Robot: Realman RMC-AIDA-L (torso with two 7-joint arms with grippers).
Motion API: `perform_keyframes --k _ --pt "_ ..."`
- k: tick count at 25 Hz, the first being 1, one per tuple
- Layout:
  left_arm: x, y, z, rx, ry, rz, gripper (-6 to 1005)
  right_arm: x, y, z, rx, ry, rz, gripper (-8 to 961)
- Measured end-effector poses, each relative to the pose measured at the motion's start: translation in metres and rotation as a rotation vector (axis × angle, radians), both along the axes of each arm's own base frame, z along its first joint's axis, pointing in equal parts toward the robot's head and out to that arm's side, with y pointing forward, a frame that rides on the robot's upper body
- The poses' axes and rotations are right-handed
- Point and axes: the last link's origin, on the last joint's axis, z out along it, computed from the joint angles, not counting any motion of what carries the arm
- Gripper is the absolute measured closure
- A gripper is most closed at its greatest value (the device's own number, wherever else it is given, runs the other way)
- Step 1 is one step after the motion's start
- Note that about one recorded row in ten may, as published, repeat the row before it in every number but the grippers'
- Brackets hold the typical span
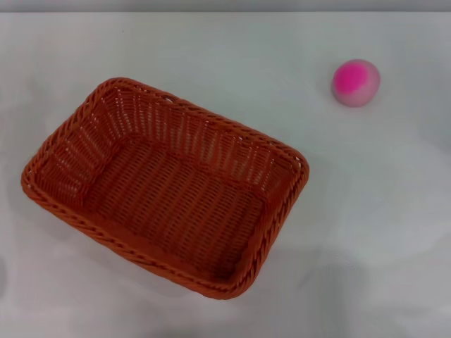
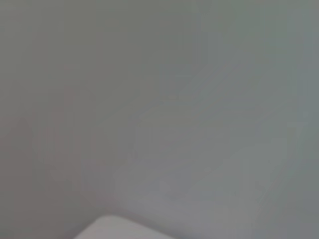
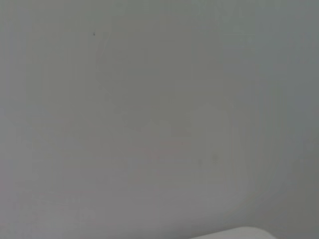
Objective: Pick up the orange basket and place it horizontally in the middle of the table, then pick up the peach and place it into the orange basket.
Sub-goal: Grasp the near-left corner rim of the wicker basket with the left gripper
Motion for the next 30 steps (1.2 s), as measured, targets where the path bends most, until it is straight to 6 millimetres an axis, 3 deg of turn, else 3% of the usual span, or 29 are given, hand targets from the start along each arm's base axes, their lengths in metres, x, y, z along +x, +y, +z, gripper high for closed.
perform_keyframes --k 7,15,30 --pt "0.013 0.011 0.006 -0.08 -0.052 0.07 465 0.003 -0.004 0.005 0.014 0.002 -0.006 93" --pt "0.042 0.022 0.015 -0.221 -0.065 0.163 465 0.004 -0.004 0.01 0.019 -0.007 -0.007 93" --pt "0.087 0.03 0.053 -0.527 -0.021 0.476 474 0.008 -0.007 0.014 0.036 0.016 -0.012 95"
